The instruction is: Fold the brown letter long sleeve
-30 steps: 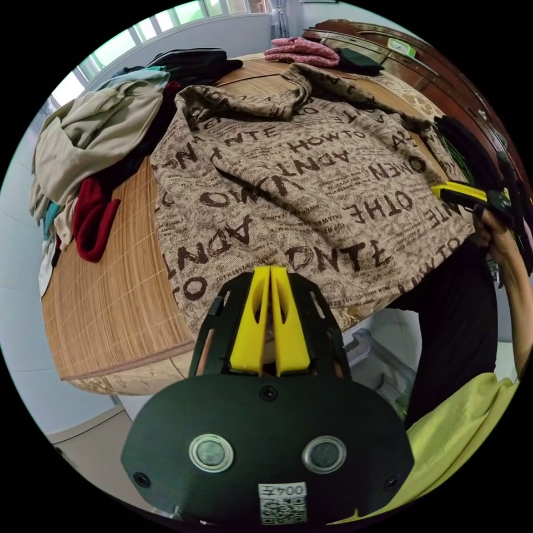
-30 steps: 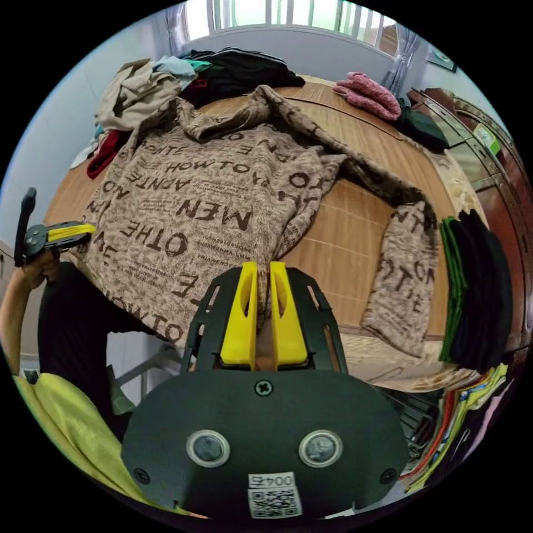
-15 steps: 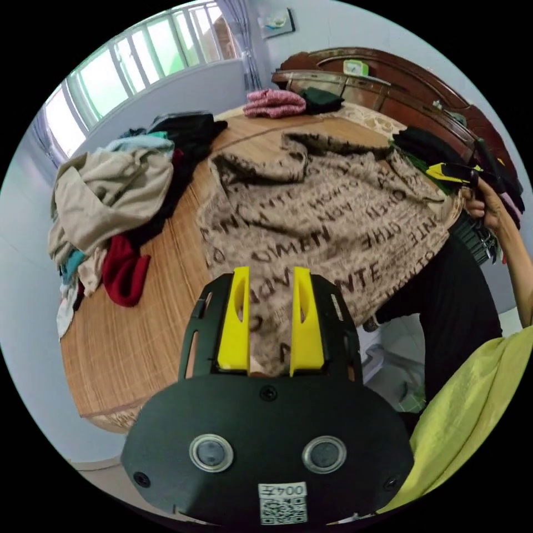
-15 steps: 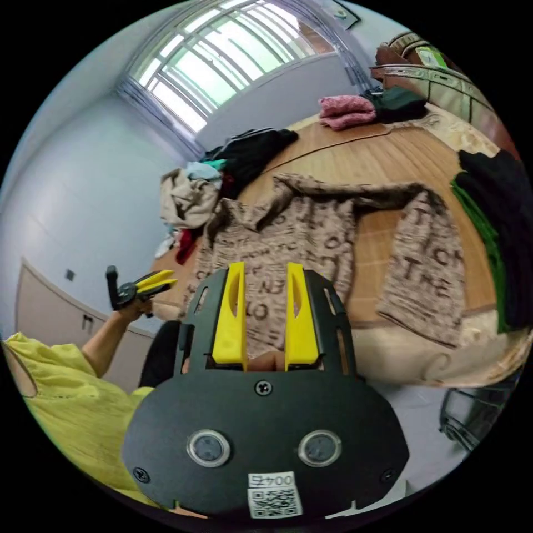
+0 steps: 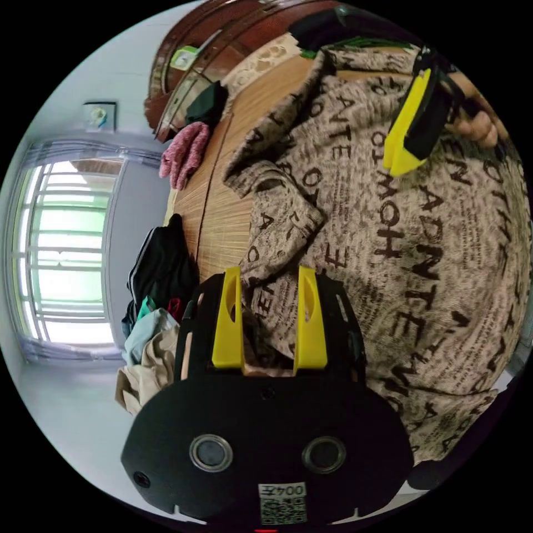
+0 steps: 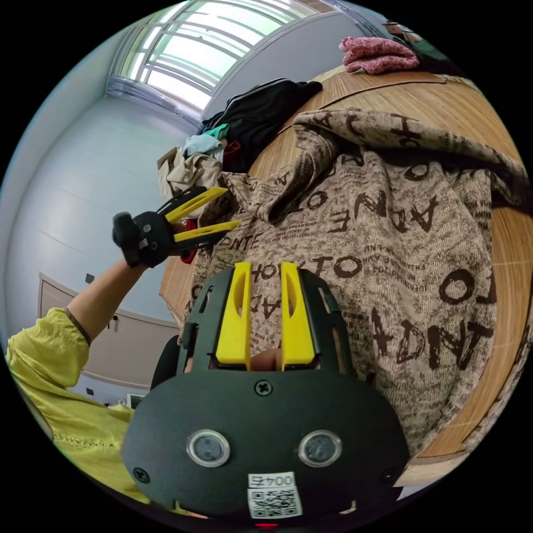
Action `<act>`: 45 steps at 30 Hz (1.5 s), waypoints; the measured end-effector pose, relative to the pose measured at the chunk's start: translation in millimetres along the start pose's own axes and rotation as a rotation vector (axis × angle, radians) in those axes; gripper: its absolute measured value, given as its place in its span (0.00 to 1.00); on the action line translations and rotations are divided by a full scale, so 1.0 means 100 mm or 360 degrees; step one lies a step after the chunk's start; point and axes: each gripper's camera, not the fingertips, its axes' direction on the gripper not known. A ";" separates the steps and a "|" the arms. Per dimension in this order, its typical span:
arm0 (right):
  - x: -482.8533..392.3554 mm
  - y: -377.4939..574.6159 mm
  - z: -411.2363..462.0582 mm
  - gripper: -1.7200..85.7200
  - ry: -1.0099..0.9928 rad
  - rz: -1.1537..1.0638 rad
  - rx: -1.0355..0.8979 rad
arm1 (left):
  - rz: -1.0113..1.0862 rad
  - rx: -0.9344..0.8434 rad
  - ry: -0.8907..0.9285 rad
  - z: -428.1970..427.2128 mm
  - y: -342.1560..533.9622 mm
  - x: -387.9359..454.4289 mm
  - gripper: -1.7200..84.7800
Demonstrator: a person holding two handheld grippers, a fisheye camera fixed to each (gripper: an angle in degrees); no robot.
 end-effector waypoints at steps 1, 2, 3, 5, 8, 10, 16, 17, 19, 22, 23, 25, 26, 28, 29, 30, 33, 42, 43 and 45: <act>0.04 -0.03 0.03 0.12 -0.0014 0.0013 -0.0003 | 0.0020 -0.0019 0.0029 0.10 -0.05 -0.02 0.18; 0.06 -0.06 0.06 0.12 -0.0009 0.0017 -0.0017 | 0.0029 -0.0027 0.0049 0.15 -0.07 -0.03 0.18; 0.07 -0.08 0.07 0.11 -0.0005 0.0014 -0.0024 | 0.0052 -0.0049 0.0094 0.24 -0.11 -0.06 0.18; 0.09 -0.16 0.10 0.11 -0.0001 0.0011 -0.0035 | 0.0083 -0.0080 0.0156 0.35 -0.16 -0.13 0.17; 0.07 -0.26 0.08 0.09 -0.0005 -0.0015 0.0001 | -0.0020 -0.0043 0.0193 0.44 -0.19 -0.43 0.16; 0.05 -0.31 0.08 0.09 0.0016 -0.0038 0.0017 | -0.0298 -0.0013 0.0249 0.53 -0.19 -0.91 0.15; 0.08 -0.41 0.20 0.09 -0.0021 -0.0013 0.0001 | -0.1209 -0.0434 0.0278 1.26 0.04 -2.30 0.16; 0.09 -0.43 0.22 0.08 -0.0036 -0.0002 0.0006 | -0.1308 -0.0453 0.0315 1.30 0.11 -2.40 0.16; 0.07 -0.46 0.24 0.08 -0.0044 -0.0002 0.0024 | -0.1582 -0.0399 0.0427 1.32 0.34 -2.68 0.16; 0.01 -0.50 0.28 0.08 -0.0046 -0.0029 0.0026 | -0.1571 -0.0321 0.0449 1.16 0.52 -2.76 0.16; -0.02 -0.52 0.30 0.08 -0.0034 -0.0045 0.0025 | -0.1536 -0.0311 0.0430 1.10 0.56 -2.74 0.16; -0.07 -0.55 0.33 0.08 -0.0004 -0.0061 0.0018 | -0.1366 -0.0274 0.0372 0.79 0.79 -2.49 0.16; -0.10 -0.57 0.34 0.08 0.0004 -0.0071 0.0019 | -0.1335 -0.0258 0.0375 0.71 0.87 -2.41 0.17; -0.14 -0.59 0.36 0.09 0.0005 -0.0080 0.0014 | -0.1303 -0.0197 0.0481 0.34 1.31 -1.96 0.17; -0.18 -0.60 0.38 0.09 0.0009 -0.0091 0.0015 | -0.1305 -0.0192 0.0523 0.26 1.43 -1.82 0.17; -0.20 -0.61 0.39 0.10 0.0018 -0.0099 0.0017 | -0.1326 -0.0197 0.0611 0.11 1.68 -1.55 0.17; -0.35 -0.63 0.46 0.18 0.0132 -0.0141 0.0007 | -0.1395 -0.0278 0.0775 -0.15 2.20 -0.84 0.18; -0.63 -0.70 0.72 0.22 0.0276 -0.0208 -0.0089 | -0.1644 -0.0435 0.0996 0.08 2.67 -0.18 0.13; -0.65 -0.71 0.74 0.21 0.0281 -0.0207 -0.0088 | -0.1671 -0.0427 0.1108 0.16 2.75 -0.26 0.10; -0.67 -0.73 0.76 0.21 0.0290 -0.0205 -0.0092 | -0.1723 -0.0392 0.1178 0.18 2.89 -0.42 0.08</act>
